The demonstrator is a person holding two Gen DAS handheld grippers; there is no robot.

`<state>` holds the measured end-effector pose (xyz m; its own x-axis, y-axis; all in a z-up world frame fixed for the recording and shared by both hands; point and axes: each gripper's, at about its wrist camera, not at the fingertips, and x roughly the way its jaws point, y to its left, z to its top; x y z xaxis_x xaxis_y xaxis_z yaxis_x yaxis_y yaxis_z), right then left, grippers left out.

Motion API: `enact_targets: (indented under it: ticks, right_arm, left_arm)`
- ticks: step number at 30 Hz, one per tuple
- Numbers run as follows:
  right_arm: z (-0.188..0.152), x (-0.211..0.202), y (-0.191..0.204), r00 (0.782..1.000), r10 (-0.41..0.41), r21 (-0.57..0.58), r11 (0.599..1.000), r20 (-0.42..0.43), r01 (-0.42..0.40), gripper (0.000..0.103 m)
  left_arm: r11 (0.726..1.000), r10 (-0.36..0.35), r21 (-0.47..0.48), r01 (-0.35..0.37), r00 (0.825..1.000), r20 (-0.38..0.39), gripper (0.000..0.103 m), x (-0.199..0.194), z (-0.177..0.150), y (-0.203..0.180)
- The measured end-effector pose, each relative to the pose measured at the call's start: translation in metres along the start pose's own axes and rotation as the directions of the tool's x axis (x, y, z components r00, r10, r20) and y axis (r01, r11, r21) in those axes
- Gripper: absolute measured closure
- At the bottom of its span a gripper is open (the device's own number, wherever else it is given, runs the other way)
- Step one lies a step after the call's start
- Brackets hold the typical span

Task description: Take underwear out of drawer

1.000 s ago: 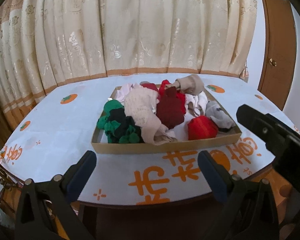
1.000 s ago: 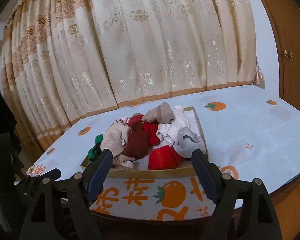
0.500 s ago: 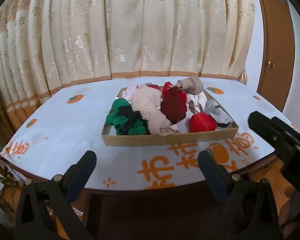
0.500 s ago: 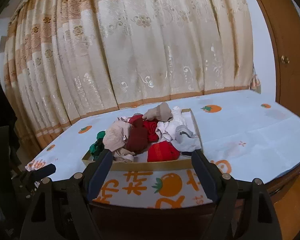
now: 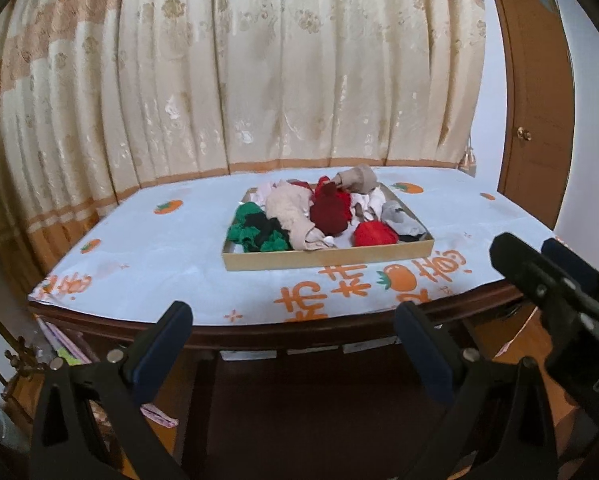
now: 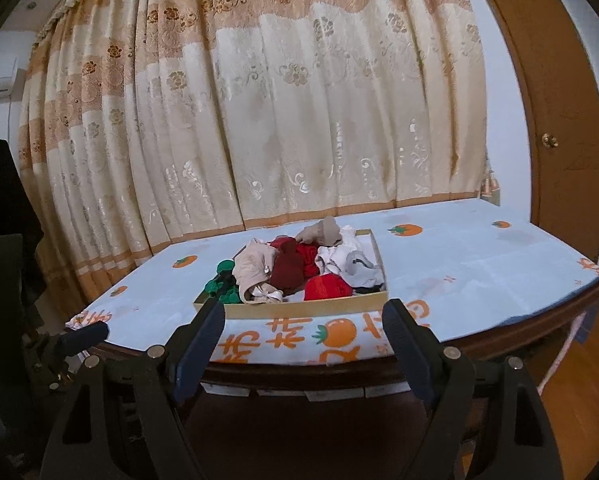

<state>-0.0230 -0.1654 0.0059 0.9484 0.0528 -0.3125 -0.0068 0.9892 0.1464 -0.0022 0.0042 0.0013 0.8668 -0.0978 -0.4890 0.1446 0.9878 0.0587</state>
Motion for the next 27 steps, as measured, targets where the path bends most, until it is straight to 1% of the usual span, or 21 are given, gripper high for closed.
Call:
enact_targets:
  ticks: [3,7,9,12,16,18,22,24,27]
  right_arm:
    - [-0.002,-0.018,-0.001,1.000,-0.008,0.017,1.000,-0.005,0.008,0.020]
    - [-0.007,-0.041,0.001,1.000,-0.001,0.046,0.999,0.004,0.001,0.020]
    - [-0.011,-0.052,0.005,1.000,-0.005,0.041,0.999,0.006,0.005,0.020]
    - [-0.021,-0.067,0.011,1.000,-0.004,0.052,0.999,0.006,0.004,0.020]
    - [-0.034,-0.080,0.022,1.000,0.006,0.016,1.000,-0.007,-0.006,0.020]
    - [-0.035,-0.086,0.025,1.000,0.009,0.010,1.000,0.004,-0.009,0.020]
    - [-0.031,-0.097,0.028,0.999,0.009,-0.005,1.000,0.045,-0.009,0.020]
    - [-0.028,-0.100,0.031,0.998,0.005,-0.021,1.000,0.063,-0.004,0.020]
    - [-0.028,-0.100,0.033,0.998,0.008,-0.029,1.000,0.060,-0.007,0.020]
  left_arm:
    - [1.000,-0.010,0.001,0.010,1.000,0.017,0.000,-0.018,-0.004,-0.001]
    - [1.000,0.005,-0.003,-0.005,1.000,0.027,0.000,-0.038,-0.011,-0.001]
    - [1.000,0.017,-0.006,-0.017,0.999,0.030,0.000,-0.048,-0.017,0.000]
    - [1.000,0.015,-0.020,-0.014,0.999,0.037,0.000,-0.065,-0.031,0.001]
    - [0.998,0.048,0.023,-0.050,0.996,0.076,0.000,-0.083,-0.045,-0.003]
    - [0.998,0.061,0.030,-0.064,0.994,0.091,0.000,-0.087,-0.044,-0.003]
    - [0.999,0.050,0.010,-0.052,0.992,0.118,0.000,-0.096,-0.041,0.000]
    - [0.999,0.048,-0.001,-0.048,0.992,0.117,0.000,-0.096,-0.040,0.001]
    - [0.999,0.051,-0.003,-0.051,0.993,0.106,0.000,-0.094,-0.040,0.002]
